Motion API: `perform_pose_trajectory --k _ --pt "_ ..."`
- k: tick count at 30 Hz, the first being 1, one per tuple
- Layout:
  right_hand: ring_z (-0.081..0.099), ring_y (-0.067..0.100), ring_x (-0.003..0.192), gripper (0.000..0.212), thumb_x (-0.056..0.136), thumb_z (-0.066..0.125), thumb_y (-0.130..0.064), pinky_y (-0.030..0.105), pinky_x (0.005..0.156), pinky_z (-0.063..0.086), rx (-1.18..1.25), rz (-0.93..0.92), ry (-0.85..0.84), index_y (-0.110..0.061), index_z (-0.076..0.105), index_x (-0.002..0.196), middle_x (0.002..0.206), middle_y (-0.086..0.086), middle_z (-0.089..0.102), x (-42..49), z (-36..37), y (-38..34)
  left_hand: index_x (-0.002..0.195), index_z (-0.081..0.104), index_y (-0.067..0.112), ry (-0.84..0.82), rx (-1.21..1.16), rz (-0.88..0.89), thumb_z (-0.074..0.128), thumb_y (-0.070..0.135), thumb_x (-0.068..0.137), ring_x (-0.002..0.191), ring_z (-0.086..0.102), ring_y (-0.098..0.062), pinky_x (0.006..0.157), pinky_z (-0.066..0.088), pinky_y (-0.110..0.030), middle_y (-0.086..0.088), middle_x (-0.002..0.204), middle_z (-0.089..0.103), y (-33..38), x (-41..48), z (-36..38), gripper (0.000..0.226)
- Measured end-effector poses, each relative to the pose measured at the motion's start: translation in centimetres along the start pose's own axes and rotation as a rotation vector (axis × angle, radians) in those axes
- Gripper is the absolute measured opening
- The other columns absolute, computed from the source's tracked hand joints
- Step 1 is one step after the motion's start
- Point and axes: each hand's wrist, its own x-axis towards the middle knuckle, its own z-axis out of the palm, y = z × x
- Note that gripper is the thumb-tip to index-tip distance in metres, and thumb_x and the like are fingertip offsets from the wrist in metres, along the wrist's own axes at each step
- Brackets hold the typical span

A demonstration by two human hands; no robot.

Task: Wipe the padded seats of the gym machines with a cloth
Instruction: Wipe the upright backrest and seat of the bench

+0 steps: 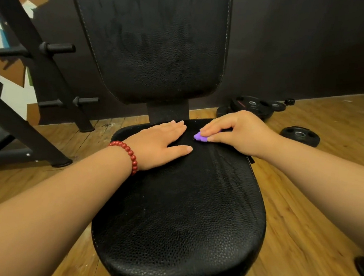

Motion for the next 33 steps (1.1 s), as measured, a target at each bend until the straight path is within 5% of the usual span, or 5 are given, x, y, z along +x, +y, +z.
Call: perform_pose_trajectory --k 7,17,23,28,33 --pt "0.057 0.001 0.097 0.020 0.085 0.071 -0.028 0.009 0.073 0.039 -0.088 0.202 0.114 -0.028 0.074 0.104 0.109 -0.009 0.069 3.9 0.0 1.6 0.154 0.008 0.029 -0.003 -0.002 0.038 0.035 0.052 0.098 0.146 0.000 -0.003 0.119 0.005 -0.029 0.014 0.161 0.005 0.0 -0.3 -0.1 0.066" --pt "0.059 -0.014 0.097 0.019 0.080 0.075 -0.018 -0.001 0.083 0.039 0.025 -0.014 0.004 -0.026 0.076 0.097 0.099 -0.022 0.068 -1.1 -0.7 0.0 0.154 0.009 0.029 -0.025 0.007 0.040 0.037 0.056 0.095 0.147 0.003 -0.006 0.122 0.009 -0.037 0.012 0.161 0.007 0.0 0.0 -0.1 0.071" --pt "0.058 -0.006 0.091 0.017 0.084 0.072 -0.027 0.002 0.076 0.039 -0.086 0.131 0.097 -0.033 0.073 0.101 0.103 -0.015 0.070 2.0 -0.1 0.9 0.154 0.005 0.028 -0.035 0.009 0.030 0.036 0.056 0.096 0.147 -0.002 -0.004 0.116 0.002 -0.025 0.013 0.161 0.001 0.6 -0.2 0.0 0.072" --pt "0.054 -0.023 0.089 0.021 0.082 0.074 -0.023 -0.005 0.080 0.036 -0.056 0.063 0.076 -0.038 0.071 0.097 0.095 -0.027 0.064 -0.2 0.1 0.1 0.154 0.005 0.026 -0.027 0.022 0.033 0.035 0.055 0.097 0.147 -0.002 -0.005 0.116 0.003 -0.025 0.012 0.161 0.001 0.8 -0.5 0.0 0.071" --pt "0.058 -0.012 0.101 0.022 0.082 0.074 -0.022 0.004 0.090 0.041 -0.055 0.022 0.037 -0.036 0.072 0.098 0.098 -0.026 0.066 -1.1 -0.3 -0.2 0.154 0.006 0.026 -0.023 0.033 0.028 0.035 0.055 0.097 0.147 -0.001 -0.006 0.118 0.005 -0.029 0.011 0.162 0.002 0.9 -0.6 0.0 0.070"
